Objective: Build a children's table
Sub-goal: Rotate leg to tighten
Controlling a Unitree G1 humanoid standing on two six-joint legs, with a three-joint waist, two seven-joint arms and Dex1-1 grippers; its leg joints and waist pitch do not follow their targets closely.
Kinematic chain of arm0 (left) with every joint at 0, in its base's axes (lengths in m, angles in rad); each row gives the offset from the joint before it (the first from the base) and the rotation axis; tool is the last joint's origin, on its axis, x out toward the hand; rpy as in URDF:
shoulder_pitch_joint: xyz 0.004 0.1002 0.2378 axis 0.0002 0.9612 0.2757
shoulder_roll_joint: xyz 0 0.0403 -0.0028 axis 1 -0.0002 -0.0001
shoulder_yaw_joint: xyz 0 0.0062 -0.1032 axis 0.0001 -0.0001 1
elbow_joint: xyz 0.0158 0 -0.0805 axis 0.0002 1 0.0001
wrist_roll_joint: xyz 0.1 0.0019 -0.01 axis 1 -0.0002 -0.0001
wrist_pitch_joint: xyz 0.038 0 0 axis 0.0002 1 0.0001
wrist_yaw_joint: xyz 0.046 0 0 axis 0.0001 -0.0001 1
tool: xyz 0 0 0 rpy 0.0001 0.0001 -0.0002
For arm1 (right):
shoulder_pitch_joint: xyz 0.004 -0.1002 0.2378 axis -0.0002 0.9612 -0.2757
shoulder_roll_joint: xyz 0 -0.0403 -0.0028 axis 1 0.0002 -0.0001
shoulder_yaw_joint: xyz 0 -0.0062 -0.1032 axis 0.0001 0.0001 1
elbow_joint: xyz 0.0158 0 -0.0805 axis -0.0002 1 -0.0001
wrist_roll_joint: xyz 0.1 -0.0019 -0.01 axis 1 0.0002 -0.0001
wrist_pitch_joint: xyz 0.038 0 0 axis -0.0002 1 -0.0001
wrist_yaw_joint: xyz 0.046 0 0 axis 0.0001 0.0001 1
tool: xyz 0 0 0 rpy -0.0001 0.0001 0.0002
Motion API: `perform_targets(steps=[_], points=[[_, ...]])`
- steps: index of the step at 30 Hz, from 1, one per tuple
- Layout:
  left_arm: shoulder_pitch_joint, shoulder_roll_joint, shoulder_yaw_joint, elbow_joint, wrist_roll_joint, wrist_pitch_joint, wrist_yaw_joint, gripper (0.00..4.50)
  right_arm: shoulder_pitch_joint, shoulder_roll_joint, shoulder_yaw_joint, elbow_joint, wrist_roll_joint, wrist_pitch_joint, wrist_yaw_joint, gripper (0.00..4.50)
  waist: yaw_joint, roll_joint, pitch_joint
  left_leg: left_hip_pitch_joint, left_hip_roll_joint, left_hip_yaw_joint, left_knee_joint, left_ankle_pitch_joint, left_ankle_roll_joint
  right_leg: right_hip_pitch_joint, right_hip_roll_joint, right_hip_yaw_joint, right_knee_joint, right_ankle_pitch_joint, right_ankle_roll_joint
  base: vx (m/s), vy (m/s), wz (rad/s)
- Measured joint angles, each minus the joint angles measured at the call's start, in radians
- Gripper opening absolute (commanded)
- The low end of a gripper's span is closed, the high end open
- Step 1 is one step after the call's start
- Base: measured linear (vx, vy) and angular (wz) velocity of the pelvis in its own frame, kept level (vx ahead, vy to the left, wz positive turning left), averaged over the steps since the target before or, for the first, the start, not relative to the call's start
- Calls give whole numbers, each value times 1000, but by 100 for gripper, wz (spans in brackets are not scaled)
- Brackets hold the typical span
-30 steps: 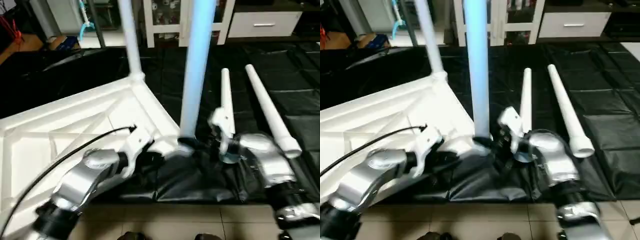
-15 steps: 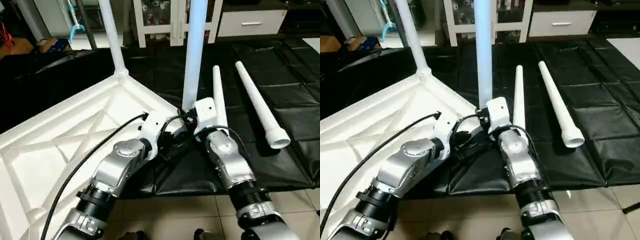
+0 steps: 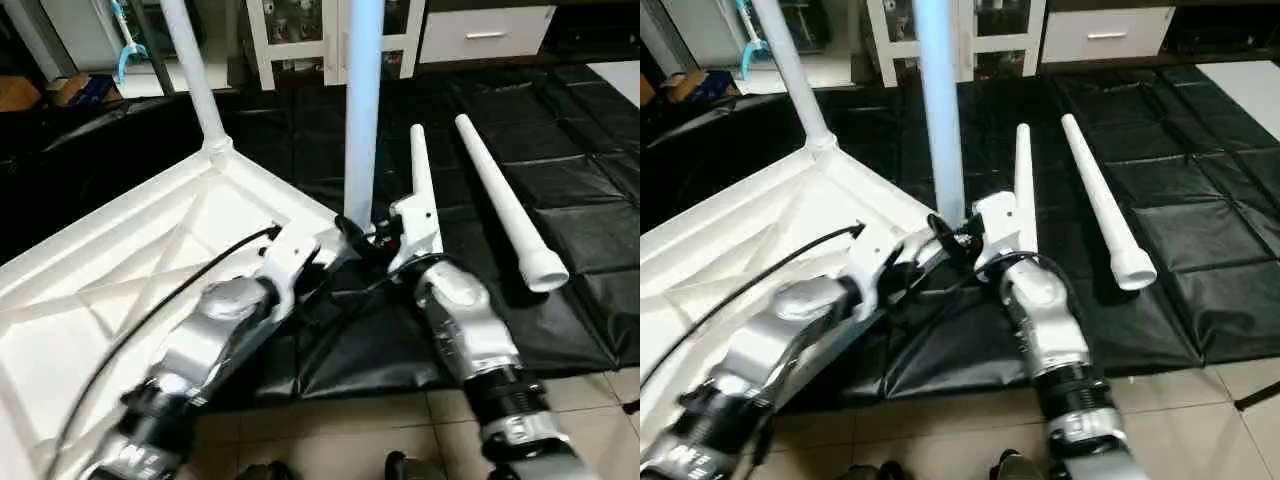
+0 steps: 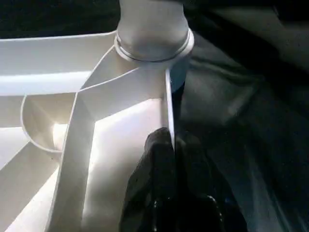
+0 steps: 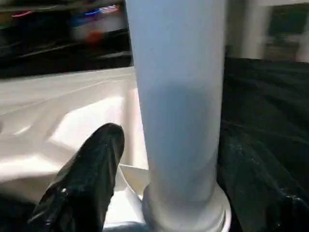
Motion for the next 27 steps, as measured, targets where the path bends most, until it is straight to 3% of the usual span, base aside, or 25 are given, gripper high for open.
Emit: perform_targets(steps=[4,8,13,18,27], points=[[58,102,-25,-108,-58,11,-141,0,-24,-113,35,-19,30,42,227,322,29,2,-2,-1,10,0,4,6,2,-1,7,-2,10,-13,8,90,-32,3],[72,140,-30,-139,-90,26,-201,0,-30,-159,52,-24,50,52,364,322,40,0,-3,-6,10,0,8,2,5,-9,7,0,25,-27,-13,56,-9,2],[85,174,-53,-180,-109,48,-256,0,-22,-225,92,-51,72,82,509,322,56,0,-3,-8,11,-1,14,1,5,-9,8,-1,26,-27,-13,0,0,0],[92,176,-69,-189,-118,60,-271,0,-1,-247,94,-53,95,94,573,322,50,0,-3,-6,12,1,24,-1,-1,-2,7,2,28,-25,-15,-31,9,1],[90,177,-81,-188,-119,65,-275,0,13,-278,97,-53,97,93,617,322,49,-1,-2,0,11,3,25,-1,-1,5,6,4,25,-25,-15,0,0,0]])
